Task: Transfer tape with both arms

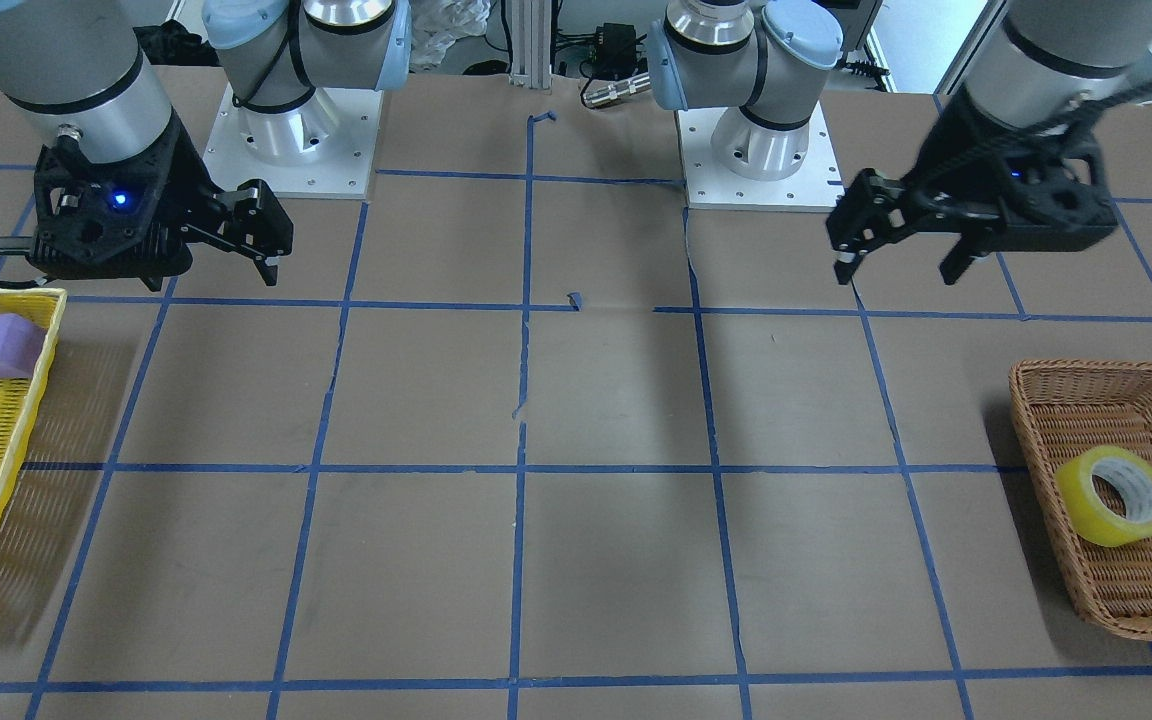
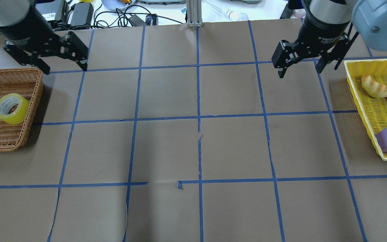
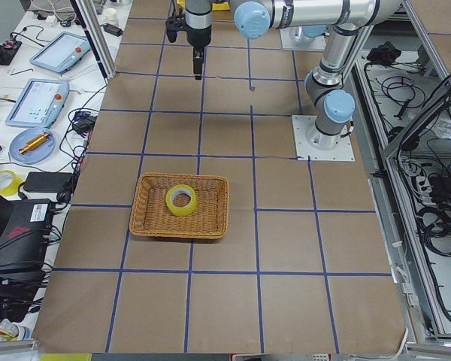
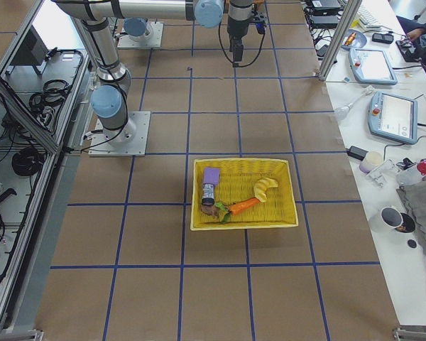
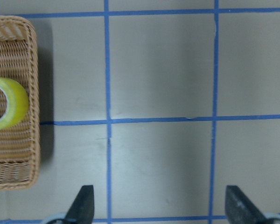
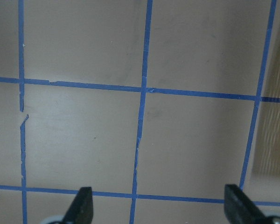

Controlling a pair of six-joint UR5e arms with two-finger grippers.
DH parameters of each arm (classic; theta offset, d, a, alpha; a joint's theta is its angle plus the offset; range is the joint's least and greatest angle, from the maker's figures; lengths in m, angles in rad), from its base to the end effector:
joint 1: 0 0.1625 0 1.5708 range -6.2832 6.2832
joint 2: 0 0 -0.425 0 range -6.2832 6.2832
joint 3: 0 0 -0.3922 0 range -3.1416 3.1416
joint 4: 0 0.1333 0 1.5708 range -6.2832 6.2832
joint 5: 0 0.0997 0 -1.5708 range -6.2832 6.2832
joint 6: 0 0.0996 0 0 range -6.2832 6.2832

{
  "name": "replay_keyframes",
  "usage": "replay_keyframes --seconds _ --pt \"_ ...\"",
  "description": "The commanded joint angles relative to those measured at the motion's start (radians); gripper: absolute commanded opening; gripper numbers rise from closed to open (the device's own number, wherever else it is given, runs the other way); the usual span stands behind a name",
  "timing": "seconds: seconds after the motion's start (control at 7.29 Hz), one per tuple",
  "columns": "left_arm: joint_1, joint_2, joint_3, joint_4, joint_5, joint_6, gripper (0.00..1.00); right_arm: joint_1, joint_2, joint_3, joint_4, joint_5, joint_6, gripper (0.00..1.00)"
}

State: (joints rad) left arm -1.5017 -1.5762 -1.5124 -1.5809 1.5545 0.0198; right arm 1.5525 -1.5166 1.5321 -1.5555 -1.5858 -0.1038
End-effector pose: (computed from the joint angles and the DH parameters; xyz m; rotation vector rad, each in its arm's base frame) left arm -0.1002 -0.5060 0.5130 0.0765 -3.1255 0.0681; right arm 0.1224 -0.5141 0.4782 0.1340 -3.1252 -0.0495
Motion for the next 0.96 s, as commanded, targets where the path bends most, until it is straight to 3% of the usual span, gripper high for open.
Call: replay_keyframes --seconds 0.0,0.82 --pt "-0.059 0.013 0.011 -0.008 -0.005 -0.063 1.0 0.0 0.001 0.0 0.002 -0.003 0.001 1.0" --pt "-0.074 0.01 0.011 -0.011 0.002 -0.067 1.0 0.0 0.001 0.0 0.002 0.0 -0.002 1.0"
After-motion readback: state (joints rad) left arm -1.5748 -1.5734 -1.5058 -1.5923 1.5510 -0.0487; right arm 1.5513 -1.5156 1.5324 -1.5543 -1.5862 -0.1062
